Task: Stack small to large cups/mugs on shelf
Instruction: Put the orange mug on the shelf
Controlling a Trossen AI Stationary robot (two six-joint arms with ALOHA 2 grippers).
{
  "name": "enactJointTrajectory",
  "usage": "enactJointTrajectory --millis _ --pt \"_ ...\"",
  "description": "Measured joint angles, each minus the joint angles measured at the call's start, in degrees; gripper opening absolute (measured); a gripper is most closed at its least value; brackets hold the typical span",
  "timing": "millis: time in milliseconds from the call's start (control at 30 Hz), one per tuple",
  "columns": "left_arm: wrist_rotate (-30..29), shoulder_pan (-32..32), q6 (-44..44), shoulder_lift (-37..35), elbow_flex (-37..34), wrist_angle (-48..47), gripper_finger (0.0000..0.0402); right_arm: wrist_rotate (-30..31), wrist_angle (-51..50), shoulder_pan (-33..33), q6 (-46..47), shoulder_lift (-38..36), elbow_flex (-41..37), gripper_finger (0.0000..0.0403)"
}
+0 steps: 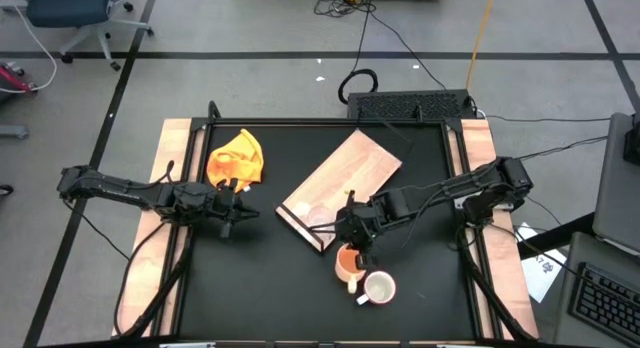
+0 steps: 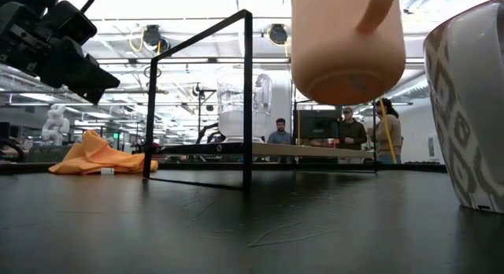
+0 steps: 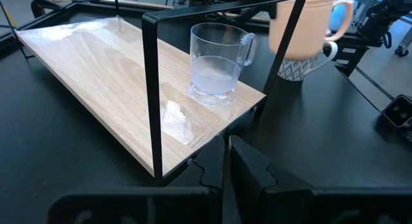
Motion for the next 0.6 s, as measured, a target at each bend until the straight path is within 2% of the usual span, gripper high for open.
enactJointTrajectory --millis 333,600 --pt "0.01 0.0 0.04 0.01 0.0 -0.15 0.0026 2.27 -1.74 -1.9 -7.75 -4.02 0.0 0.0002" --pt "0.01 0.0 0.04 0.0 0.0 -0.17 0.0026 3.05 -2.44 -3.08 -7.54 -5.24 0.0 0.0002"
